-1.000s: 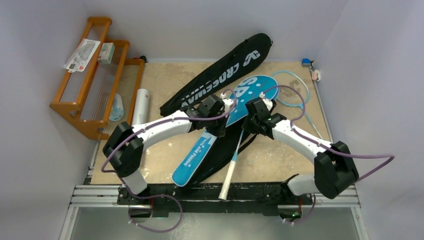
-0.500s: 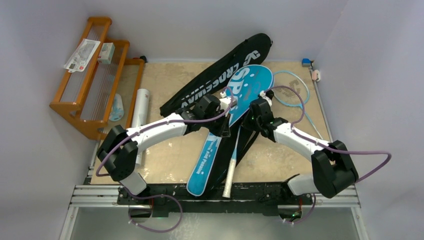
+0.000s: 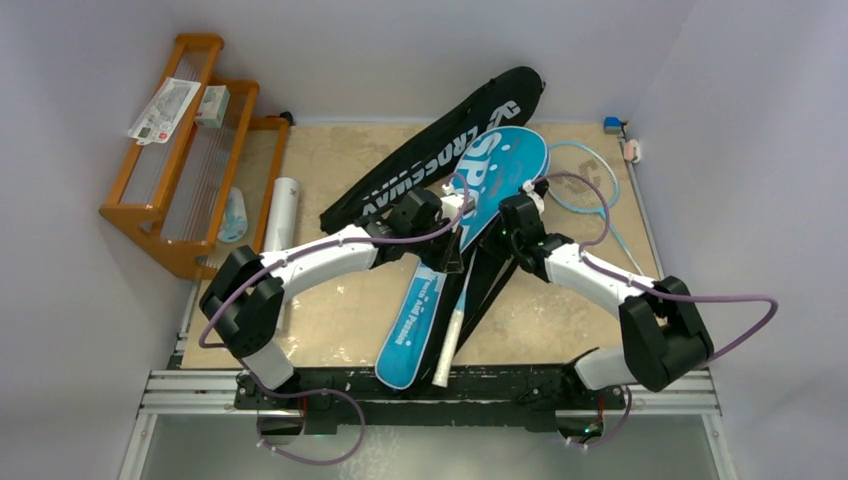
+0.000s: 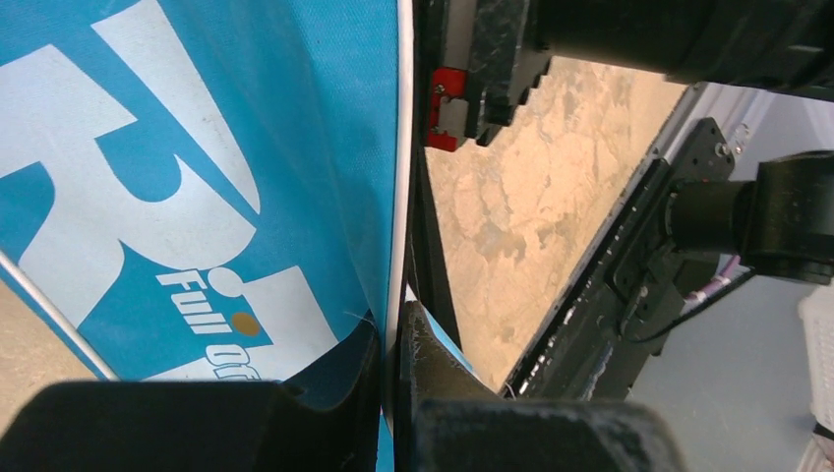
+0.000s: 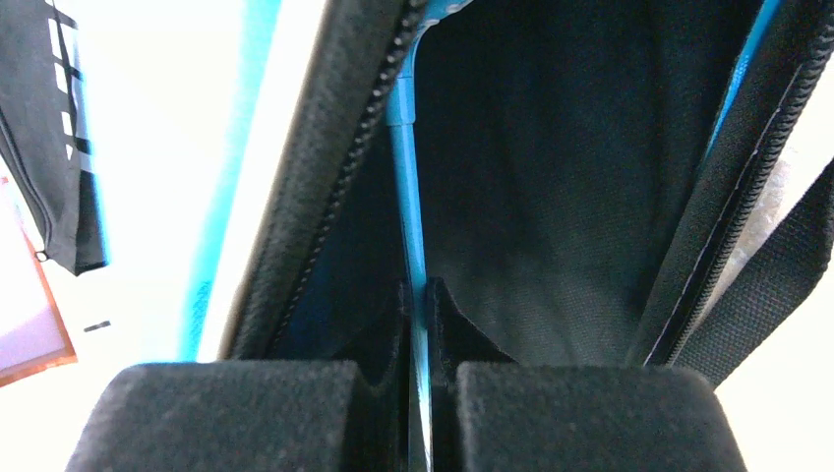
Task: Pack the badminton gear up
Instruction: Place the racket in the racket bag.
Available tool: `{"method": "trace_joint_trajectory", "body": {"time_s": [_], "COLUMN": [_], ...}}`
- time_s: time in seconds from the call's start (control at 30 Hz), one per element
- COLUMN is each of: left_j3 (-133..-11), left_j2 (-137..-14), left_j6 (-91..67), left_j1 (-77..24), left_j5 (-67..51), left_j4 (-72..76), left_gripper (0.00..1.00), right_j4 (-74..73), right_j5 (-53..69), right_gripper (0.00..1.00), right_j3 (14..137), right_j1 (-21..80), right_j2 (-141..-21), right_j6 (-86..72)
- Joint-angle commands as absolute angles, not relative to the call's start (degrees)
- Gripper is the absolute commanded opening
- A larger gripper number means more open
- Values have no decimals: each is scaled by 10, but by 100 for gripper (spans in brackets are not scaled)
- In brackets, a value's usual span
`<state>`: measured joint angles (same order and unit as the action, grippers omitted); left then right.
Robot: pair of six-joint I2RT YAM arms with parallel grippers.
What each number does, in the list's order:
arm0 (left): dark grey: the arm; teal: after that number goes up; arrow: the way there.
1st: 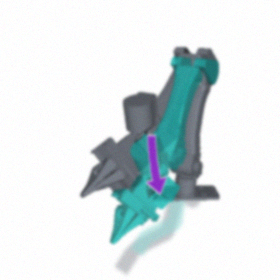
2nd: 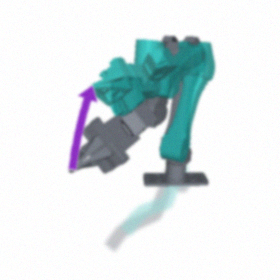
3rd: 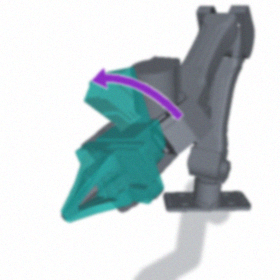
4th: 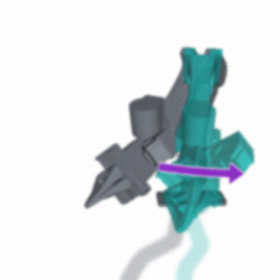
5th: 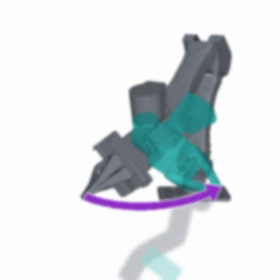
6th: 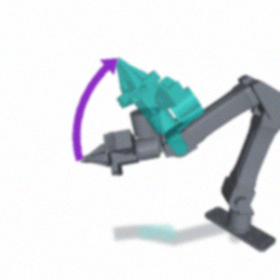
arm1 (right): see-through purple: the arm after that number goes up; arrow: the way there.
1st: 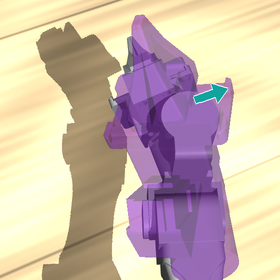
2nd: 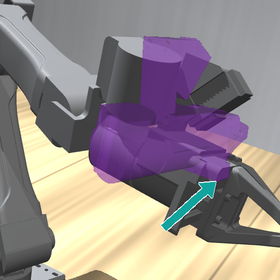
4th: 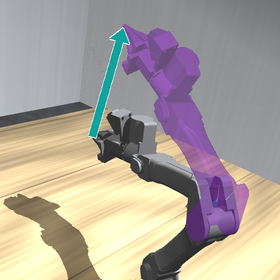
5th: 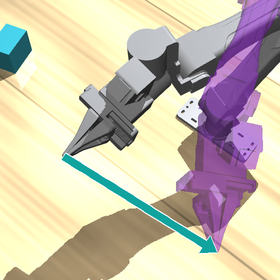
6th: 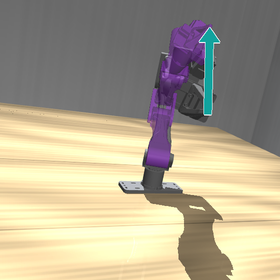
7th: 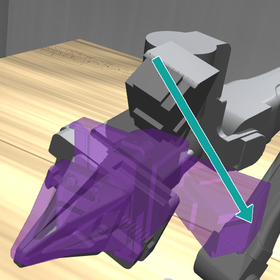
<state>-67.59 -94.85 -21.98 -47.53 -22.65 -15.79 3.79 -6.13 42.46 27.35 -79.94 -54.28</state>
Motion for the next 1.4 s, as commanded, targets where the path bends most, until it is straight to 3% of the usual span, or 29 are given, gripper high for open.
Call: {"method": "trace_joint_trajectory", "body": {"time_s": [0.0,0.13,0.6,0.8,0.93,1.1,1.27,1.37], "left_j3": [-668,-668,-625,-623,-647,-618,-612,-625], "left_j2": [-952,-950,-881,-876,-885,-887,-885,-883], "left_j6": [-224,-226,-338,-356,-300,-291,-274,-259], "left_j1": [-488,-488,-488,-487,-483,-443,-410,-407], "left_j5": [-258,-269,-504,-521,-430,-354,-274,-208], "left_j4": [-226,-224,-35,4,-96,-93,-115,-144], "left_gripper": [0,0,0,0,0,0,0,0], "right_j4": [37,23,152,150,145,77,31,9], "right_j5": [-162,-185,-229,-207,-173,-150,-144,-122], "right_gripper": [0,0,0,0,19,43,60,65], "right_j3": [522,526,444,436,435,461,473,480], "right_j1": [255,255,255,255,255,255,254,250], "right_j2": [-808,-807,-798,-808,-821,-842,-848,-845], "right_j6": [-585,-617,-691,-735,-738,-751,-744,-715]}}
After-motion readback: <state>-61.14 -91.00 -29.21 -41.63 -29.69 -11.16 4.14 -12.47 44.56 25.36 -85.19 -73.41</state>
